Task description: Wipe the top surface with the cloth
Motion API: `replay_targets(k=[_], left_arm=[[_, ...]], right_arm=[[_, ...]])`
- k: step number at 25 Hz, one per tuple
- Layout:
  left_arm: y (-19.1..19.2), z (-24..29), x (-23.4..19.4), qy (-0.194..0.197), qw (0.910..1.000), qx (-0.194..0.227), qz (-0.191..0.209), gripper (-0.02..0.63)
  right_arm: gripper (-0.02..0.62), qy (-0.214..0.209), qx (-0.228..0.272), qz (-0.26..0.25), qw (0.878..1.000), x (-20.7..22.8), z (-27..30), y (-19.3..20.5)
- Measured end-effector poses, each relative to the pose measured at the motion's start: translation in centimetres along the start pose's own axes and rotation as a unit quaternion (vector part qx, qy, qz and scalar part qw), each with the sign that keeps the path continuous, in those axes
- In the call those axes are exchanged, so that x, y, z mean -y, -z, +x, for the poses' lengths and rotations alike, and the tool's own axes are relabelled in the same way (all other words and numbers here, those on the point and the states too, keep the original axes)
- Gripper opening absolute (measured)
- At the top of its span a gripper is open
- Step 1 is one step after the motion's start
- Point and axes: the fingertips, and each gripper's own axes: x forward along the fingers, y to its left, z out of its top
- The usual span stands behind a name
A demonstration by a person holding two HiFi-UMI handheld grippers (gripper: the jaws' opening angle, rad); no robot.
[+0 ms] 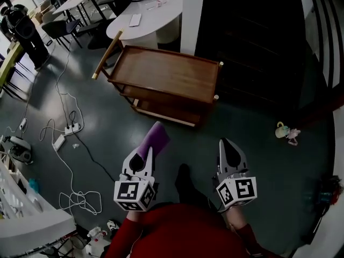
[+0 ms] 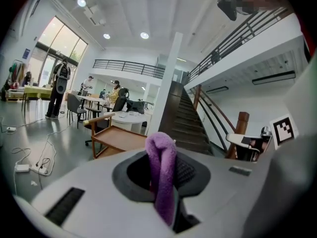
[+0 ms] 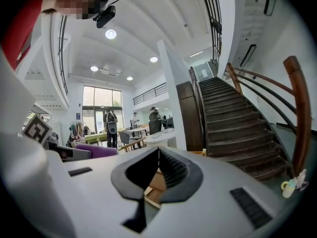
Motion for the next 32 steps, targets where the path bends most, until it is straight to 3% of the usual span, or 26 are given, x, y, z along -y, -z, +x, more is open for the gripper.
replay_targets(k=[7,19,26,32], left_arm=[[-2.2,5.4,0.8,-0.003,0.9999,-0.01,-0.002,0.063],[-2.7,9.1,-1.0,0.01,0.9991,-0.041,-0.004,0.063],[0.6,13.0,-0.3,0.087,0.995,-0.044,0.023,0.063],[6.7,17.6,3.3,0.195,0.9797,-0.031,0.035,0.063]], right_arm=[[0.012,-0.016,-0.007,0.017,1.0,2.9,5.1,-1.0],[0.012,-0.015,-0.027,0.011,0.999,3.7,8.6,-1.6],[0.014,-0.011,-0.024,-0.003,1.0,2.9,10.2,1.7],[0.012,0.019,-0.009,-0.009,1.0,5.0,9.4,7.2]])
